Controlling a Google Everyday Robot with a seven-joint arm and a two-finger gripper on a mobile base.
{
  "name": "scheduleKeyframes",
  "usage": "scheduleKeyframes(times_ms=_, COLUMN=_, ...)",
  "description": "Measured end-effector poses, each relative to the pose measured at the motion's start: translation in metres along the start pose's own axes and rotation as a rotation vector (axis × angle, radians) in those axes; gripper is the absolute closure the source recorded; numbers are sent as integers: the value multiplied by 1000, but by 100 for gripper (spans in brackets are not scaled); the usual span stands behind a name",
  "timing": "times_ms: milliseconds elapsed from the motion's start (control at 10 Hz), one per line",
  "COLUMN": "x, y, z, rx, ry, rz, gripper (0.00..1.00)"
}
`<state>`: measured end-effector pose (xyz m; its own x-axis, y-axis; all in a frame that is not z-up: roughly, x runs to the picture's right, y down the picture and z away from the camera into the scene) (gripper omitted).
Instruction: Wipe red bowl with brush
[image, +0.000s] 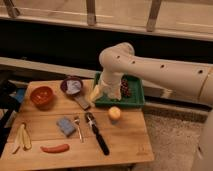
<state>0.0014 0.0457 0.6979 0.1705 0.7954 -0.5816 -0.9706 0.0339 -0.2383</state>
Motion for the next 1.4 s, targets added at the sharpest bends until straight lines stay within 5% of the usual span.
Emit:
scheduleKeyframes(times_ms=500, x=-12, y=77, z=64, rx=44, ry=82, rz=-150, gripper=20)
scheduleKeyframes(times_ms=800, x=4, y=80, z=92, rx=44, ry=145, rz=-153, gripper=20)
scheduleKeyframes(times_ms=1400, x=9, y=78, z=101, rx=20, ry=157, rz=-132, gripper=20)
